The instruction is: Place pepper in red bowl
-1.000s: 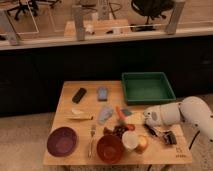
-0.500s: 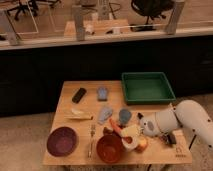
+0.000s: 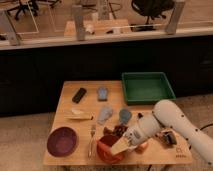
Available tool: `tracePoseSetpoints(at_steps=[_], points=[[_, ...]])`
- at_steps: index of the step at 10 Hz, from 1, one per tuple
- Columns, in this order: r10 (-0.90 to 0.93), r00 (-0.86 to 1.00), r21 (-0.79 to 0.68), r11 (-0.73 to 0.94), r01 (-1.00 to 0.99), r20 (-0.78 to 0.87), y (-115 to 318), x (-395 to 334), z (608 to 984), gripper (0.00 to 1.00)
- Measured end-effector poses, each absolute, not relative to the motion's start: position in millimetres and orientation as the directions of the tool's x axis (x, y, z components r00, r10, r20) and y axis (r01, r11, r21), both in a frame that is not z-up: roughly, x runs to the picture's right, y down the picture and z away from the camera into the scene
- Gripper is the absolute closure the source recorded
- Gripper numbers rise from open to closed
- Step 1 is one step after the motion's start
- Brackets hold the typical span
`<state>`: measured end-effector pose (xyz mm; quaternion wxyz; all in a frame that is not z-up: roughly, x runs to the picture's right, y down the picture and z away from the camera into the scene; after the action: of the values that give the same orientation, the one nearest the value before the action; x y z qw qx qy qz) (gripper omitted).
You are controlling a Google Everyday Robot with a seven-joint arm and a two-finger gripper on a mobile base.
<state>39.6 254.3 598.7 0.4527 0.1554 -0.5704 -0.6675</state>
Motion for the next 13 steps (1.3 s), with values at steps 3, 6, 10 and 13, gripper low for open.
tracePoseSetpoints(at_steps=[3,6,10,13], points=[[-0.782,-0.52,0.849,0.021,0.528,0.343,266.7,33.0,621.1,0.86],[-0.806,-0.466,0.806,0.023,0.592,0.365,263.6,41.8,638.4,0.86],[-0.833,-0.405,0.771,0.038,0.635,0.375,258.3,58.8,650.4,0.86],[-0.851,-0.371,0.758,0.048,0.651,0.373,254.4,70.4,652.3,0.86]])
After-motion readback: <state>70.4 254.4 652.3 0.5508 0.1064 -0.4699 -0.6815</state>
